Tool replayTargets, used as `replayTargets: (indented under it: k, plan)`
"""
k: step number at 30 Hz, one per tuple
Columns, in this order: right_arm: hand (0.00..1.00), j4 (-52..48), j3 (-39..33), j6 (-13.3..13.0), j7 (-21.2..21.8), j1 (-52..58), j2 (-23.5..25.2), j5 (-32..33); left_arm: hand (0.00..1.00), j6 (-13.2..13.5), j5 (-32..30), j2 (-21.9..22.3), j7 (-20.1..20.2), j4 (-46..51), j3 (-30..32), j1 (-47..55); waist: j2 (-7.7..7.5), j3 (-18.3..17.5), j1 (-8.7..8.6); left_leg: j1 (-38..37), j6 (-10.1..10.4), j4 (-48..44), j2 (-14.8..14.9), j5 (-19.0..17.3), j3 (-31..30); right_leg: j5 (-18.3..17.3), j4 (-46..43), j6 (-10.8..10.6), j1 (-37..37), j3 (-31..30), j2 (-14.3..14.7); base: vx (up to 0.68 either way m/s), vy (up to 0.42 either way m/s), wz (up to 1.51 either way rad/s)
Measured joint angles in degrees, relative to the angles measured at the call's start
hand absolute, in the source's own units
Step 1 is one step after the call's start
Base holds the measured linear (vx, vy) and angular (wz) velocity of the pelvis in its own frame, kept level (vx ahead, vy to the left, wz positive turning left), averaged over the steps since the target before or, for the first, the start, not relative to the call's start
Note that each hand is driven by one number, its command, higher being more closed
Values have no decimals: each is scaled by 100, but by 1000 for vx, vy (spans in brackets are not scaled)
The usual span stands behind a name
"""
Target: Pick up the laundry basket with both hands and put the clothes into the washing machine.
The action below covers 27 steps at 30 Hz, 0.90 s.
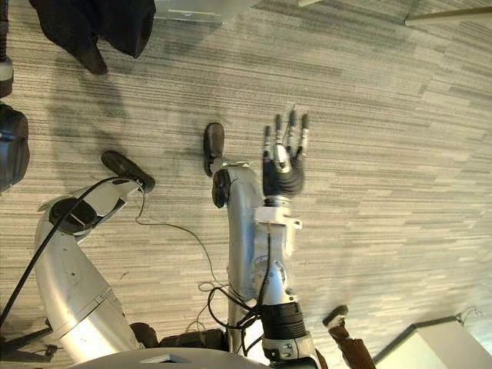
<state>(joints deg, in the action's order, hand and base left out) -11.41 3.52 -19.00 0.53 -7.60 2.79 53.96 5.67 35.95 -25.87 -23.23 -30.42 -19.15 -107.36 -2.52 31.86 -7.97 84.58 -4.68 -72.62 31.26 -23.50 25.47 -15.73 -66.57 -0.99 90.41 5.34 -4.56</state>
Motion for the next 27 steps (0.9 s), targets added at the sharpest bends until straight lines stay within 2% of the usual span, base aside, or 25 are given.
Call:
replayTargets:
  k: [2, 3, 4, 5, 7, 8, 9, 10, 11, 12, 14, 18, 19, 21, 23, 25, 26, 27]
  plan:
    - [0, -8, 36, -4, -7, 25, -1, -17, 100, 42, -53, -17, -251, 4, 20, -1, 0, 1, -34, -1, -2, -11, 26, -1, 46, 32, 73, -29, 0, -31, 33, -16, 78, -18]
    - [0, -15, 90, -5, -7, 25, 1, -35, 100, -42, -491, -41, -385, 4, 99, -1, -1, 1, -38, -28, -26, -12, 66, -14, 110, 73, 144, -52, 0, -82, 84, -16, 64, -20]
    - [0, -22, 94, -6, -8, 25, 8, -34, 100, -83, -621, -79, -419, -5, 117, -1, -1, 1, -43, -53, -37, -13, 78, -21, 148, 81, 159, -58, 1, -108, 91, -20, 75, -24]
    - [0, -16, 99, -6, -1, 26, 20, -32, 100, -238, -1094, -125, -503, -33, 140, 0, -1, 1, -58, -87, -38, -33, 82, -21, 173, 97, 175, -80, 0, -150, 115, -25, 64, -18]
    - [0, -21, 102, -54, 81, 112, 31, -20, 100, -622, -2569, -293, -511, -61, 89, 2, -1, 1, -62, -155, -117, -35, 147, -66, 253, 144, 212, -96, -10, -180, 179, -34, 59, -21]
    - [0, -39, 110, -74, 91, 146, 29, -11, 100, -703, -2890, -360, -511, -62, 27, 4, -1, 1, -76, -172, -123, -32, 152, -69, 278, 146, 212, -94, -8, -188, 180, -38, 42, -13]
    - [0, -53, 141, -93, 211, 207, 25, 33, 0, -866, -3915, -527, -471, -81, -166, 38, -1, 1, -113, -181, -127, -32, 155, -72, 279, 149, 210, -90, -8, -192, 190, -45, 35, -5]
    - [0, -77, 165, -128, 372, 291, 24, 89, 0, -946, -4885, -643, -321, -100, -298, 119, -1, 1, -124, -189, -132, -24, 167, -81, 279, 152, 208, -86, -8, -190, 203, -62, 38, -5]
    - [0, -83, 166, -137, 448, 322, 24, 149, 0, -973, -5383, -696, -175, -154, -359, 158, -1, 1, -125, -190, -132, -19, 177, -85, 278, 159, 212, -78, -8, -190, 209, -69, 34, -6]
    - [0, -90, 164, -151, 540, 369, 18, 256, 0, -1053, -6084, -762, 199, -252, -400, 248, -1, 1, -122, -190, -134, -6, 202, -93, 279, 176, 228, -76, -6, -188, 238, -73, 31, -11]
    - [0, -114, 168, -127, 640, 475, 1, 453, 0, -1173, -6759, -826, 775, -500, -401, 432, -1, 1, -116, -190, -130, 44, 241, -108, 299, 204, 308, -92, 0, -179, 285, -57, 23, -12]
    - [0, -123, 188, -67, 698, 553, -82, 752, 0, -1241, -7016, -833, 1301, -934, -401, 565, 0, 1, -150, -191, -134, 118, 262, -81, 359, 319, 431, -55, 12, -180, 310, -52, 32, -6]
    - [0, -121, 188, -41, 715, 561, -134, 751, 0, -1250, -7019, -827, 1386, -976, -298, 565, 0, 1, -145, -191, -136, 125, 264, -80, 364, 339, 448, -55, 12, -179, 314, -35, 41, -5]
    - [0, -115, 131, 32, 761, 646, -139, 742, 0, -1303, -6708, -693, 1459, -1025, 313, 564, 0, 1, -114, -196, -137, 150, 264, -77, 367, 353, 477, -51, -2, -167, 320, -37, 45, -2]
    - [0, -79, 59, 65, 759, 700, -139, 733, 0, -1388, -5891, -600, 1425, -1125, 747, 564, 0, 1, -91, -223, -137, 182, 253, -66, 368, 355, 502, -48, -39, -154, 317, -29, 35, 2]
    - [0, -10, 1, 69, 710, 718, -193, 685, 0, -1422, -4635, -437, 1293, -1214, 1351, 565, 0, 1, -30, -298, -135, 228, 223, -52, 394, 355, 516, -48, -91, -138, 289, -38, 40, 5]
    - [0, 24, -23, 72, 674, 718, -216, 658, 0, -1415, -4307, -404, 1241, -1218, 1493, 565, 0, 1, -22, -307, -139, 246, 215, -41, 393, 356, 530, -47, -110, -137, 282, -36, 40, 10]
    - [0, 120, -38, 104, 627, 716, -265, 641, 0, -1398, -3671, -299, 1109, -1282, 1761, 566, 0, 1, -1, -344, -145, 313, 169, 8, 385, 360, 574, -39, -174, -126, 253, -42, 43, 13]
